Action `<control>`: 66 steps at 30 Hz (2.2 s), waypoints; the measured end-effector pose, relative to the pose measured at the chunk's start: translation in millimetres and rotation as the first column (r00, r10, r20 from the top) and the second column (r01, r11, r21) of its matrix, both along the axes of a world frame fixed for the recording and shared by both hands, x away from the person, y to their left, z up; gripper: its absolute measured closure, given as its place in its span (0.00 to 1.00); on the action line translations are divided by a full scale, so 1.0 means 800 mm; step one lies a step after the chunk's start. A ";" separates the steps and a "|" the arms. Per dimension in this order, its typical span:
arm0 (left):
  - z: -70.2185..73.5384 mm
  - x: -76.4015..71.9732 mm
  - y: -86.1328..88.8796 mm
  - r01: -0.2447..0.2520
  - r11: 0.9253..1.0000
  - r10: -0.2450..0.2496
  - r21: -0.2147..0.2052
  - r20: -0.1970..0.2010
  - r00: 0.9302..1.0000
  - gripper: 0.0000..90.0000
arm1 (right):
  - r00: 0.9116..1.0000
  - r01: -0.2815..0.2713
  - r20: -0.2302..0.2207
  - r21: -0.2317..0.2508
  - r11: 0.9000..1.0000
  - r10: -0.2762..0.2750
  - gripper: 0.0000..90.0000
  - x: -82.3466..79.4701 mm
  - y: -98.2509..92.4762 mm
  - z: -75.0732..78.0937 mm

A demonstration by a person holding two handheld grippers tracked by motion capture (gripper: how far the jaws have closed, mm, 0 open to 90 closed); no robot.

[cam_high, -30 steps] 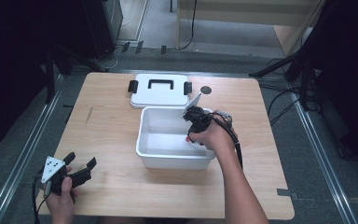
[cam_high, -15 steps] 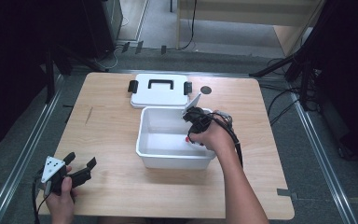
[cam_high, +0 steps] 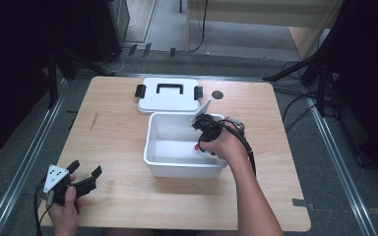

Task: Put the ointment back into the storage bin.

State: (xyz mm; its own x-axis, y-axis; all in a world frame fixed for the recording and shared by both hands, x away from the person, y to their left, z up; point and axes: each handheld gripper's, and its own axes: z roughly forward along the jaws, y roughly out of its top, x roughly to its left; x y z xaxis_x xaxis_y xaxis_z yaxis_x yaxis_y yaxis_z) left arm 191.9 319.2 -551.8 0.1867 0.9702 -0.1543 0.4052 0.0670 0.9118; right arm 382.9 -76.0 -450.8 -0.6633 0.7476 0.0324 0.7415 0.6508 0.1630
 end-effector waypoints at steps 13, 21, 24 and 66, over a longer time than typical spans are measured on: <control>0.000 0.000 0.000 0.001 1.000 -0.001 0.001 -0.003 1.000 0.16 | 1.000 -0.006 -0.009 -0.005 1.000 0.006 0.76 -0.002 0.002 -0.002; 0.000 0.001 0.000 0.003 1.000 -0.003 0.003 -0.004 1.000 0.16 | 1.000 -0.018 0.010 0.016 1.000 0.018 0.53 -0.008 0.004 0.008; 0.000 0.000 0.000 0.003 1.000 -0.003 0.002 -0.001 1.000 0.16 | 1.000 -0.008 0.015 0.035 0.999 0.008 0.41 -0.011 0.004 0.016; 0.000 0.000 -0.001 0.001 1.000 -0.001 0.005 -0.001 1.000 0.16 | 0.955 0.139 0.221 0.260 0.956 -0.199 0.00 -0.087 -0.160 0.077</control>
